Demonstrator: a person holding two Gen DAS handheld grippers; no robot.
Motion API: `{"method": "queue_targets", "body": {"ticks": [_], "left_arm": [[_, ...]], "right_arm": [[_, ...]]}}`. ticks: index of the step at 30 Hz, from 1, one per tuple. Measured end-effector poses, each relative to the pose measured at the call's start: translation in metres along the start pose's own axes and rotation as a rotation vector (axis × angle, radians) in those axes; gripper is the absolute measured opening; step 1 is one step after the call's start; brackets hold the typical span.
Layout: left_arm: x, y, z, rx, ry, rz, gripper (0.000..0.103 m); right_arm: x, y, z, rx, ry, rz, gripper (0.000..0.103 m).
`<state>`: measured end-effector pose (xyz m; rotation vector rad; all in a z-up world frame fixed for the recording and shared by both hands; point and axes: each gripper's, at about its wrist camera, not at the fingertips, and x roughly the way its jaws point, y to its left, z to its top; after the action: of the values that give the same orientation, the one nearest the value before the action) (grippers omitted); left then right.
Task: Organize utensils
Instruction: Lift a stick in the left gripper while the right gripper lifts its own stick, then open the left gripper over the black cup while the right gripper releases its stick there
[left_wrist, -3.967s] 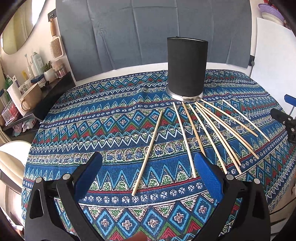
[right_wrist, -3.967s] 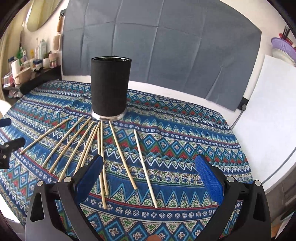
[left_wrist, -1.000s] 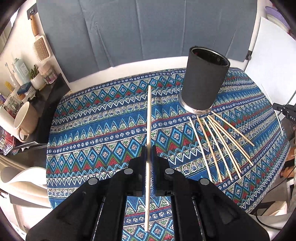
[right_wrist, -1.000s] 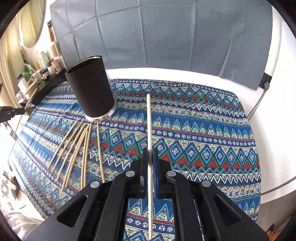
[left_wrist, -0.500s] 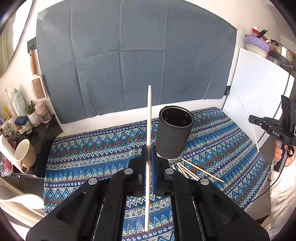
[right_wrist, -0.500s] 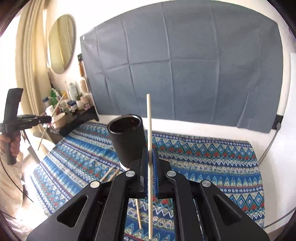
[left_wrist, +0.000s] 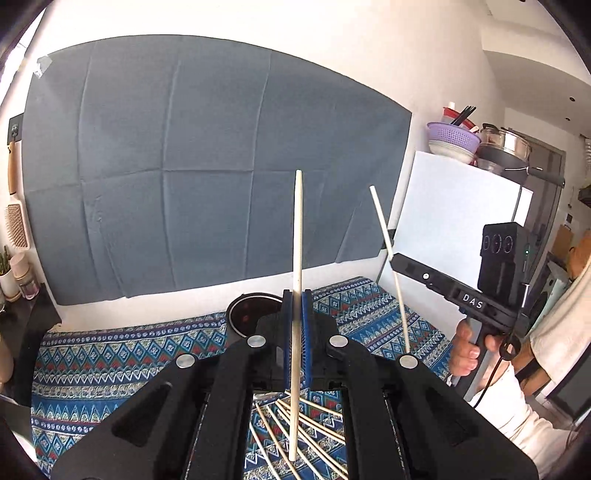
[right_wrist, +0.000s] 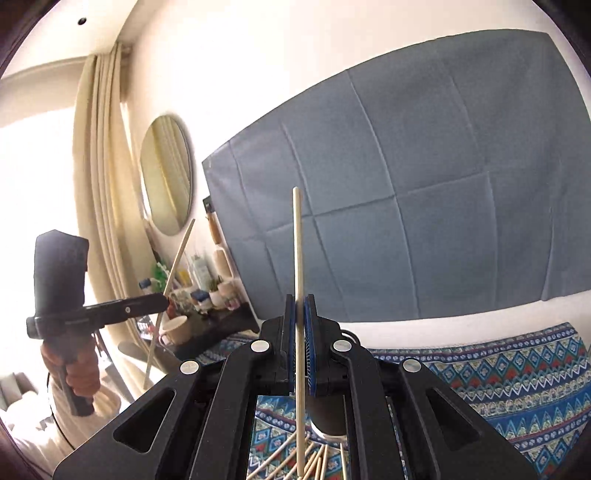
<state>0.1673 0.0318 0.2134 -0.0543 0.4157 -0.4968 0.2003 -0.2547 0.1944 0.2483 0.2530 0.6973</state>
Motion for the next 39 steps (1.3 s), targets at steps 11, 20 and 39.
{"method": "queue_targets", "body": {"ticks": [11,20,39], "left_arm": [[0.055,0.028,0.006,-0.066,-0.168,-0.048,0.005],[0.09,0.05,-0.005,-0.122,-0.337,-0.086,0.005],[0.151,0.084,-0.052,-0.184,-0.389,-0.032,0.005]], "right_arm": [[0.051,-0.032,0.009,0.126,-0.17,0.227,0.005],[0.092,-0.048,-0.003,0.155,-0.288,0.233,0.005],[0.144,-0.07,-0.04,0.131,-0.241,0.101,0.005]]}}
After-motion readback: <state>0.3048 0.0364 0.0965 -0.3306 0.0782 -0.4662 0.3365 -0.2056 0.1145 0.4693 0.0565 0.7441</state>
